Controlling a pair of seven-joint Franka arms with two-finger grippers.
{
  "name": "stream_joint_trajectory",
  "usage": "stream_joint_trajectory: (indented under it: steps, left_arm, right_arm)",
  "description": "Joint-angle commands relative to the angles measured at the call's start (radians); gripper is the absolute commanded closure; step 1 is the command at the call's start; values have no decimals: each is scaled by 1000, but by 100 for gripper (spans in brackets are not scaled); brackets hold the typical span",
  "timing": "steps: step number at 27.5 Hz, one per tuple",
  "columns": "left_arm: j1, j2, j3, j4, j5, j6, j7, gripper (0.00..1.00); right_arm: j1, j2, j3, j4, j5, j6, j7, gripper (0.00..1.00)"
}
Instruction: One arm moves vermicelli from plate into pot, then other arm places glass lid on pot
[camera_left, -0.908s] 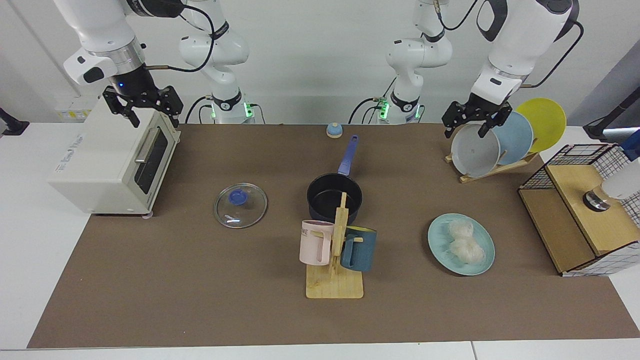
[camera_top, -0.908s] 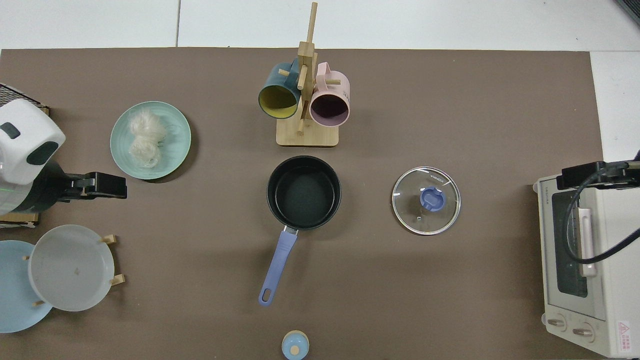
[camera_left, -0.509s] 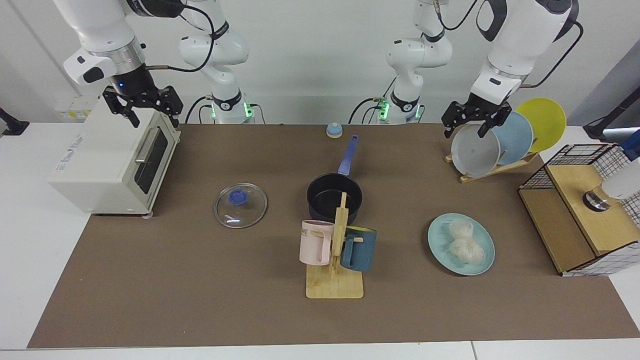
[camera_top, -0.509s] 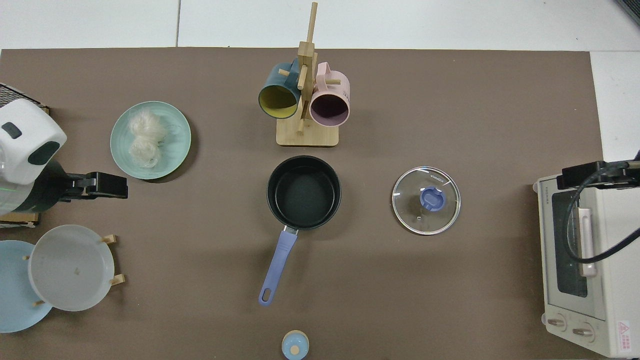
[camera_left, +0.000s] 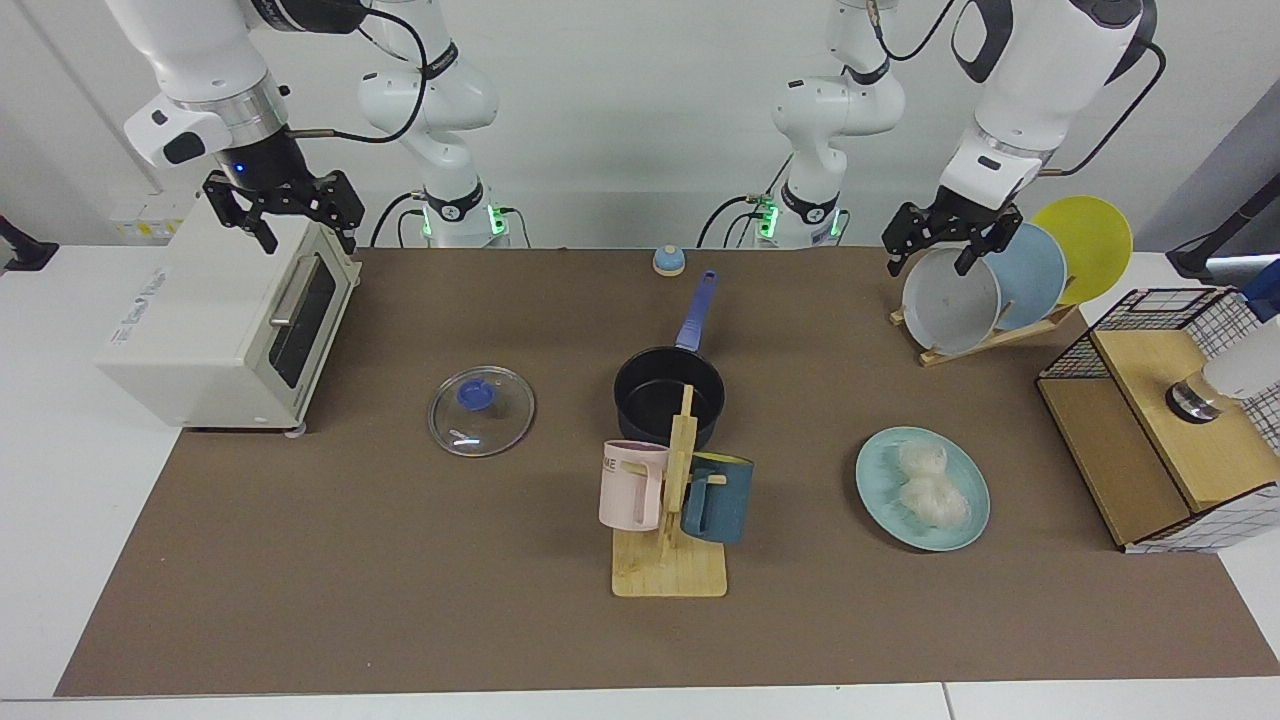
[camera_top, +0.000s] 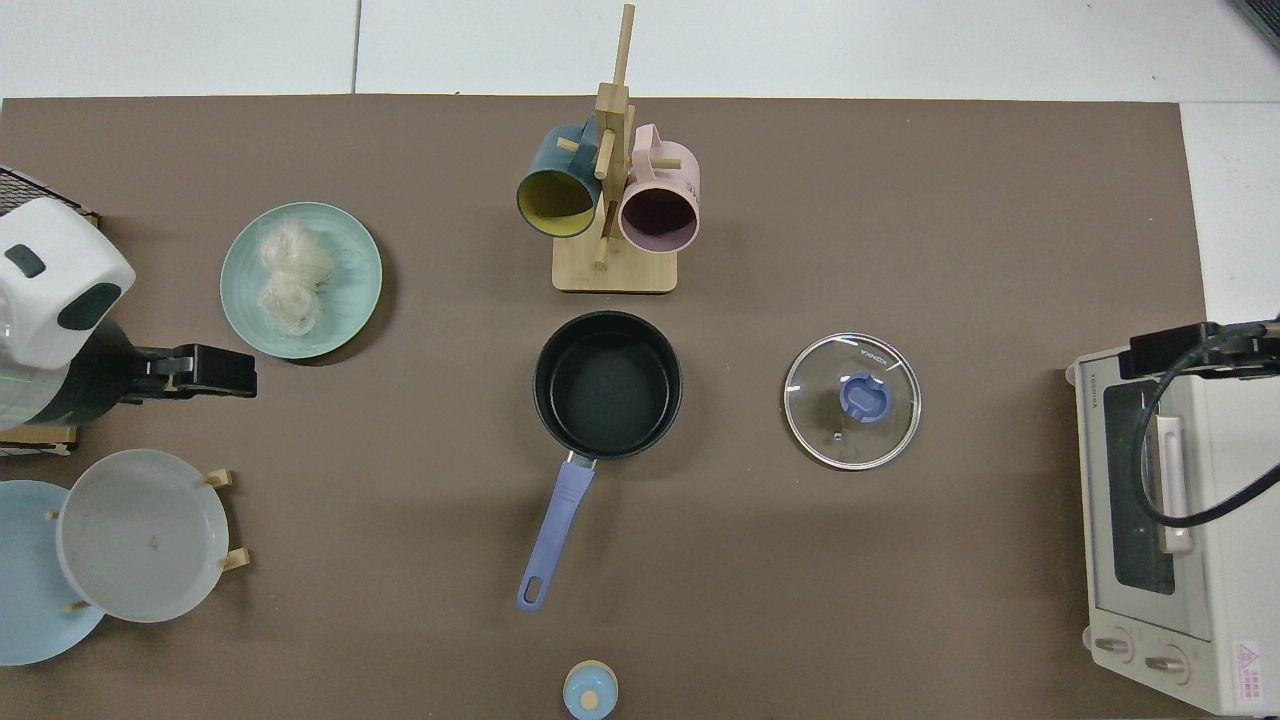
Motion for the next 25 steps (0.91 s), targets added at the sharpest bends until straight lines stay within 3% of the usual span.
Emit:
stream_joint_trajectory:
  steps: [1, 25]
  left_arm:
    - [-3, -9, 6, -4, 9, -12, 0, 0]
    - [-2, -9, 5, -4, 10, -12, 0, 0]
  right_arm:
    - [-29, -8, 6, -25, 28, 27, -17, 0]
    - [38, 59, 22, -39, 27, 99, -6, 0]
